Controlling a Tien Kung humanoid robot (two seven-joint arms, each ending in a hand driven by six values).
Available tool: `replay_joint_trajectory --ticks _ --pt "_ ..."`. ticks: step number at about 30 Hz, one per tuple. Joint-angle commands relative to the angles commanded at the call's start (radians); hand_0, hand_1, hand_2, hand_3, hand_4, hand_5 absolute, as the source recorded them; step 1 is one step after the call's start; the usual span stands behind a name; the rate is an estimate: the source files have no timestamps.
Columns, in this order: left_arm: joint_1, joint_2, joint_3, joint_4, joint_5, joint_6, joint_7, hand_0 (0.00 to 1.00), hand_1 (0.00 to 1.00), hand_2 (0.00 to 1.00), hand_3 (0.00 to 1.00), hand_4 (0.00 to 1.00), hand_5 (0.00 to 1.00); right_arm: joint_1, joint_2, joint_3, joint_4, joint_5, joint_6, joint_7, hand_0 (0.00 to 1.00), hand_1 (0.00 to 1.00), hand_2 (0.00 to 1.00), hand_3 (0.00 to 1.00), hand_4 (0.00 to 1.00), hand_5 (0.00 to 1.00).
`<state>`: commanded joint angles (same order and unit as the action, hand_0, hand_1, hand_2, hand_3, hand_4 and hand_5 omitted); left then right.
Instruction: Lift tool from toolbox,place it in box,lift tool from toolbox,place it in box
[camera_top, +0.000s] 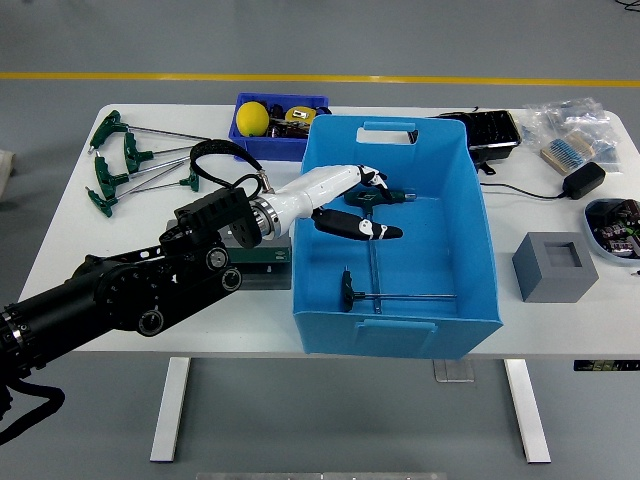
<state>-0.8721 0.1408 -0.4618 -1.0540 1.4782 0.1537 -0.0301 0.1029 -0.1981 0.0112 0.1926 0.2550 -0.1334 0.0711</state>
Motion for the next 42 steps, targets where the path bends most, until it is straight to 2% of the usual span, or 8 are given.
replay_joint_trajectory --ticks 7,10,11,16,17,24,31,42 --pt "0.057 0.030 -0.164 -0.094 0.020 0.129 -0.036 0.874 0.878 0.951 0.793 0.986 0.748 -0.001 0.000 0.001 -0.001 0.008 -0.001 0.005 0.731 0.714 0.753 0.679 0.951 0.783" --pt "0.098 0.046 -0.263 -0.151 0.067 0.122 -0.010 0.874 0.878 0.951 0.793 0.986 0.748 -0.003 0.001 0.005 -0.001 0.007 -0.002 0.006 0.731 0.714 0.753 0.679 0.951 0.783" --pt "0.112 0.052 -0.293 -0.168 0.085 0.114 0.003 0.779 0.764 0.801 0.721 0.984 0.749 -0.004 0.001 0.009 -0.001 0.005 -0.002 0.007 0.731 0.714 0.752 0.680 0.952 0.783" --pt "0.207 0.097 -0.468 -0.241 0.144 0.061 0.092 0.779 0.764 0.801 0.721 0.984 0.749 -0.009 0.002 0.023 -0.001 -0.002 -0.003 0.008 0.731 0.714 0.752 0.680 0.952 0.783" --pt "0.231 0.108 -0.503 -0.250 0.145 0.051 0.111 0.660 0.668 0.713 0.660 0.972 0.748 -0.010 0.003 0.027 -0.001 -0.005 -0.003 0.008 0.730 0.714 0.752 0.679 0.953 0.784" --pt "0.419 0.170 -0.732 -0.246 0.094 0.019 0.171 0.638 0.649 0.693 0.642 0.965 0.747 -0.019 0.008 0.032 -0.002 0.006 -0.007 0.015 0.730 0.710 0.752 0.680 0.953 0.784" --pt "0.542 0.147 -0.826 -0.195 -0.042 -0.009 0.094 0.670 0.683 0.706 0.642 0.966 0.752 -0.024 0.012 0.013 -0.003 0.018 -0.009 0.015 0.727 0.711 0.752 0.680 0.953 0.784" --pt "0.579 0.088 -0.808 -0.087 -0.157 -0.005 0.024 0.711 0.722 0.741 0.653 0.960 0.759 -0.026 0.012 0.014 -0.002 0.013 -0.009 0.014 0.727 0.708 0.750 0.679 0.951 0.789"
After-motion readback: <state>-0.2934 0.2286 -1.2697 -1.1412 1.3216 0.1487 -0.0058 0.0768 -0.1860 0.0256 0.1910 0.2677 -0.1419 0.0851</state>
